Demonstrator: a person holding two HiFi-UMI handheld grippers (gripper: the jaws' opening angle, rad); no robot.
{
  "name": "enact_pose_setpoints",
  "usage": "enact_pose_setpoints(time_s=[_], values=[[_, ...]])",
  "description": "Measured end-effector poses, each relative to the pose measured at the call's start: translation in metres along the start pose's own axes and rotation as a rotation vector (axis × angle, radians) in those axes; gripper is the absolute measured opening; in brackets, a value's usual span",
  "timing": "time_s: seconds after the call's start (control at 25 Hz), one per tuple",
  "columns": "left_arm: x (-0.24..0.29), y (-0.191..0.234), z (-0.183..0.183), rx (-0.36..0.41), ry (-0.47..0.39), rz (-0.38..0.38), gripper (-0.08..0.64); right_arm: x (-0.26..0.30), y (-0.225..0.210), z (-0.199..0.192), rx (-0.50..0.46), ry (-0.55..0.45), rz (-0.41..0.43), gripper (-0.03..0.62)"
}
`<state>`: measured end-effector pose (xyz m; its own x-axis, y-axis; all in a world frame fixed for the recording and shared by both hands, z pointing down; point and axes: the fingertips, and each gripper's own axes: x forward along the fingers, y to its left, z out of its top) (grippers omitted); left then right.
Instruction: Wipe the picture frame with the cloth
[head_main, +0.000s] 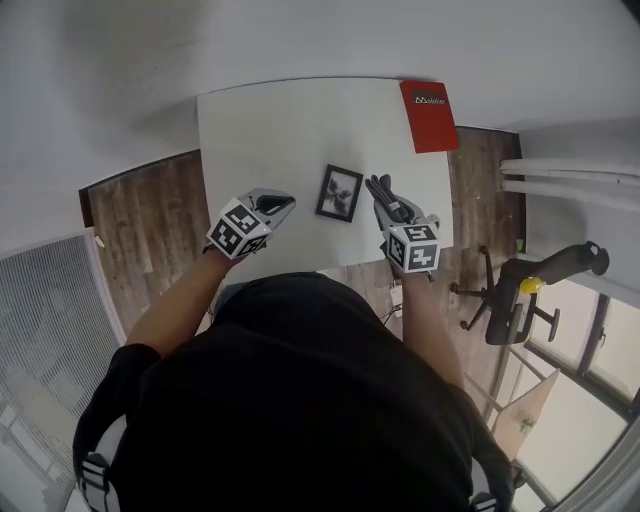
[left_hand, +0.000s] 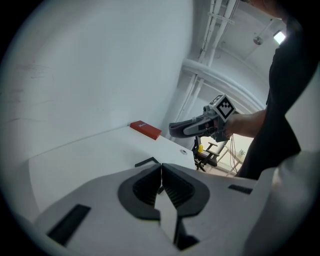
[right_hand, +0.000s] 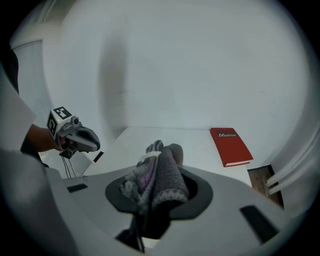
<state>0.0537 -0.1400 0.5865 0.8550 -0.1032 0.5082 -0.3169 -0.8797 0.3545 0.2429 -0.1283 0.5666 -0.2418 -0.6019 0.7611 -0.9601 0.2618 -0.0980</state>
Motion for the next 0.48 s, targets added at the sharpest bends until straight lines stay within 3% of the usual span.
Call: enact_pose_setpoints(time_s=[0.48], values=[[0.041, 0.006, -0.032, -0.044, 0.056, 0.033, 0.012, 0.068, -0.012, -0.018, -0.09, 0.114, 0.071, 0.107]])
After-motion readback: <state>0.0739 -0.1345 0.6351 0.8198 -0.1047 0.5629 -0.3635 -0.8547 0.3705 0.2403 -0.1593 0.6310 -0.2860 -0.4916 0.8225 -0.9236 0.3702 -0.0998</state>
